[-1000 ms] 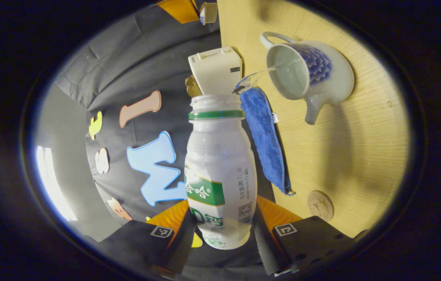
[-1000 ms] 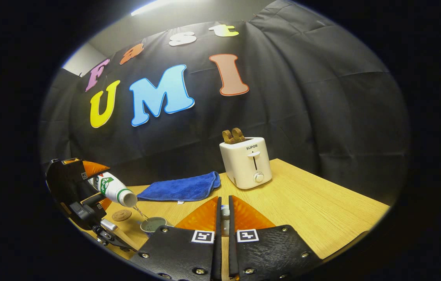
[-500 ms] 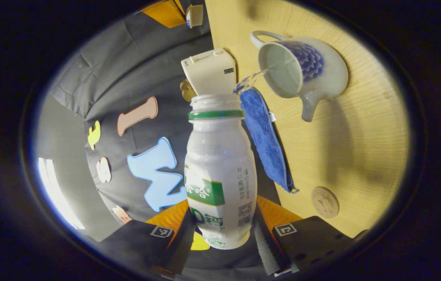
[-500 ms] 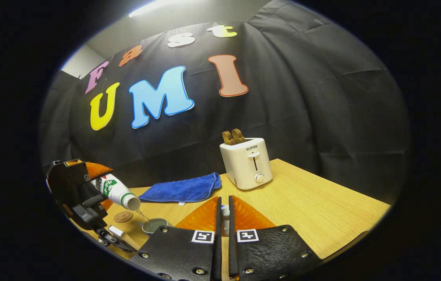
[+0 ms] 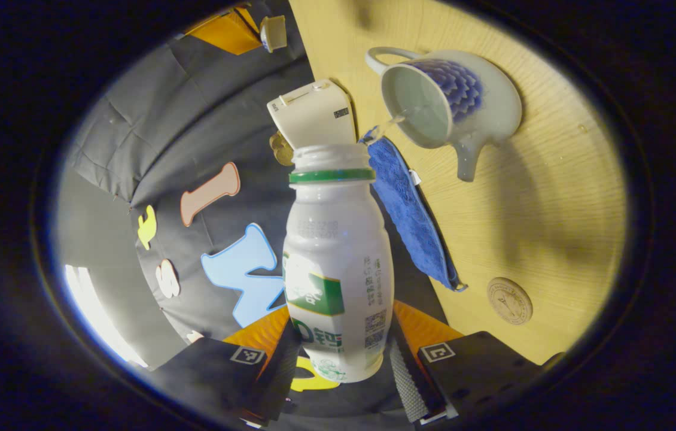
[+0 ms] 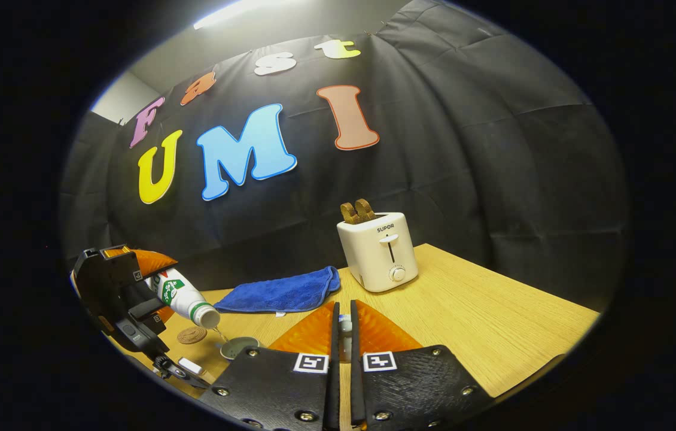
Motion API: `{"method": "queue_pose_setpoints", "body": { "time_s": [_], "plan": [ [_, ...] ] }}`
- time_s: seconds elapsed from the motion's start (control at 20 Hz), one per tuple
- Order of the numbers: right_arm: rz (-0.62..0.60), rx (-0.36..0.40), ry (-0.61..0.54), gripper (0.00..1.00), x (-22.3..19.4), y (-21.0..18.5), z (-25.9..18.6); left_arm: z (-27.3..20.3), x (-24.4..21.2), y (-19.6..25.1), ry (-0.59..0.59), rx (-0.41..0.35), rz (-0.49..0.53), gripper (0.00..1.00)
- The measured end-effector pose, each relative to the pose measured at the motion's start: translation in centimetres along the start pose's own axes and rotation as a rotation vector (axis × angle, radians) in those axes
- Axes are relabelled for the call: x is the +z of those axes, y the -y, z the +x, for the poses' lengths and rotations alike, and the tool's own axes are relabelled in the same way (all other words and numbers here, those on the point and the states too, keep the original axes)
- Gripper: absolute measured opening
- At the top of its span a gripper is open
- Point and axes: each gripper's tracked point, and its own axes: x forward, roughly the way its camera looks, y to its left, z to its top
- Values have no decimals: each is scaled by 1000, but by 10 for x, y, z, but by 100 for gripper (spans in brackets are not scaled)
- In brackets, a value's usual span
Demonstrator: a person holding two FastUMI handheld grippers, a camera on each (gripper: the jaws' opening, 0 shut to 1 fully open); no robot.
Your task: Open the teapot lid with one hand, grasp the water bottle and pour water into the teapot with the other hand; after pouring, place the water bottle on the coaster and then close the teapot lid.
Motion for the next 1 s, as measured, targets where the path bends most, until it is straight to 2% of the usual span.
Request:
{"method": "queue_pose_setpoints", "body": {
  "time_s": [0.1, 0.2, 0.25, 0.3, 0.35, 0.45, 0.5, 0.6, 1.0],
  "plan": [
    [4, 0, 2, 6, 1, 0, 0, 0, 2, -1, 4, 2, 22, 84],
    [8, 1, 1, 7, 0, 1, -1, 0, 2, -2, 8, 3, 42, 79],
    [10, 1, 1, 7, 1, 1, 0, 2, 1, -3, 9, 4, 49, 84],
    [11, 2, 2, 7, 1, 1, -1, 2, 2, -4, 10, 5, 56, 84],
    [12, 3, 2, 7, 1, 1, -1, 1, 4, -4, 13, 7, 64, 79],
    [12, 5, 1, 7, 2, 0, -1, 2, 5, -6, 20, 12, 86, 79],
    [12, 6, 1, 6, 1, 0, -1, 1, 7, -7, 22, 15, 98, 83],
    [15, 8, 0, 7, 1, 0, -1, 1, 8, -8, 28, 21, 119, 79],
    [19, 8, -3, 7, 0, 1, 0, 0, 11, -12, 47, 35, 169, 79]
  ]
}}
